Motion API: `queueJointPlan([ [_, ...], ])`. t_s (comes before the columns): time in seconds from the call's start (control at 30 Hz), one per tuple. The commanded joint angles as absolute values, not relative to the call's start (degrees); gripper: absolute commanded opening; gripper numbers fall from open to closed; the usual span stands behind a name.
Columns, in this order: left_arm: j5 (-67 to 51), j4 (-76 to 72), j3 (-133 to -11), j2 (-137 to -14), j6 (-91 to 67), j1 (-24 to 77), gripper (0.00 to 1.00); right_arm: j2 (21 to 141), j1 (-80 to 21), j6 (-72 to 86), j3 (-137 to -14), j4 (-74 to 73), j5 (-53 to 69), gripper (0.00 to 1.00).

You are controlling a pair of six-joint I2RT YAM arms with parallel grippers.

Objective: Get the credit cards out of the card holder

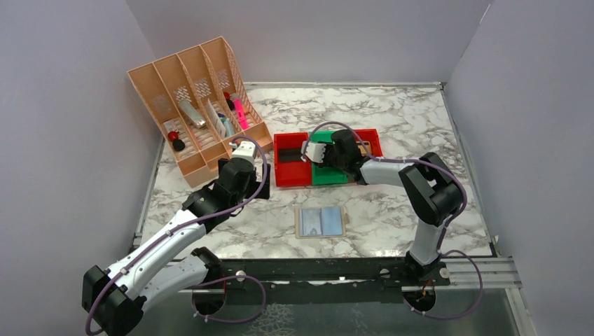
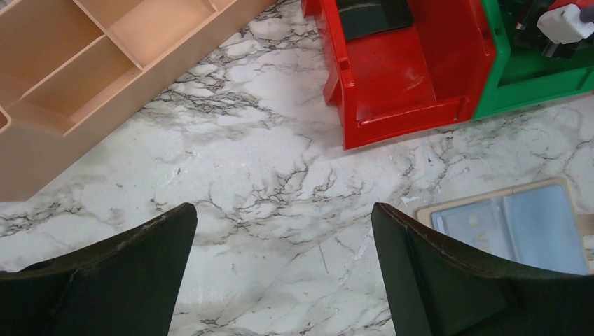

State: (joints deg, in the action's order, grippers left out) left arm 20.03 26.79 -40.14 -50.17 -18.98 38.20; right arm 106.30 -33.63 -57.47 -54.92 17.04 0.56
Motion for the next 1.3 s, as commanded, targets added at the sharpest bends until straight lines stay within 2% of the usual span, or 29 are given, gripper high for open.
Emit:
queueJointPlan([
  [0.0, 18.81, 27.36, -40.44, -50.23, -18.31, 37.88, 0.99, 102.66, -33.4, -55.92, -55.2, 15.54, 2.89, 0.41],
  [0.2, 18.39, 27.42, -40.56, -50.55, -18.24, 37.88, 0.99, 96.64, -33.4, -51.56, -53.47, 15.8, 4.35, 0.46],
  [0.23, 18.19, 27.56, -40.69, -50.63, -18.2, 37.88, 0.99, 94.98, -33.38, -49.75, -52.86, 16.95, 4.63, 0.65],
  [0.27, 17.82, 27.67, -40.85, -50.69, -18.19, 37.88, 0.99, 93.16, -33.4, -47.0, -51.95, 18.1, 5.52, 0.72],
  [0.37, 17.66, 27.64, -40.82, -49.99, -18.45, 37.88, 0.99, 86.77, -33.4, -39.53, -47.52, 23.66, 10.15, 0.76],
  [0.47, 18.2, 27.64, -40.81, -49.27, -18.62, 37.88, 0.99, 79.72, -33.4, -18.92, -44.99, 27.1, 8.93, 0.76],
  [0.5, 18.48, 27.63, -40.85, -49.02, -18.63, 37.88, 0.99, 77.56, -33.4, -11.38, -44.37, 26.03, 8.31, 0.79],
  [0.57, 19.19, 27.73, -40.87, -48.42, -18.71, 37.84, 0.99, 74.27, -33.4, 2.14, -43.32, 22.11, 7.4, 0.98],
  [0.6, 19.46, 27.71, -40.91, -47.97, -18.84, 37.88, 0.99, 73.59, -33.4, 7.82, -42.59, 19.99, 7.88, 1.0],
  [0.8, 21.94, 27.69, -40.23, -44.55, -19.86, 37.88, 0.99, 77.53, -33.4, 20.64, -43.25, 6.1, 23.65, 1.0],
  [0.93, 23.7, 27.64, -39.99, -43.6, -20.13, 37.84, 0.99, 76.37, -34.5, 30.75, -37.89, 8.31, 24.27, 0.89],
  [1.13, 24.05, 27.66, -40.03, -44.14, -20.12, 37.88, 0.99, 75.22, -50.07, 36.76, -39.14, -4.65, -4.45, 0.78],
  [1.27, 23.9, 27.67, -40.08, -44.92, -20.04, 37.89, 0.99, 77.78, -59.14, 42.04, -41.8, -13.32, -17.7, 0.71],
])
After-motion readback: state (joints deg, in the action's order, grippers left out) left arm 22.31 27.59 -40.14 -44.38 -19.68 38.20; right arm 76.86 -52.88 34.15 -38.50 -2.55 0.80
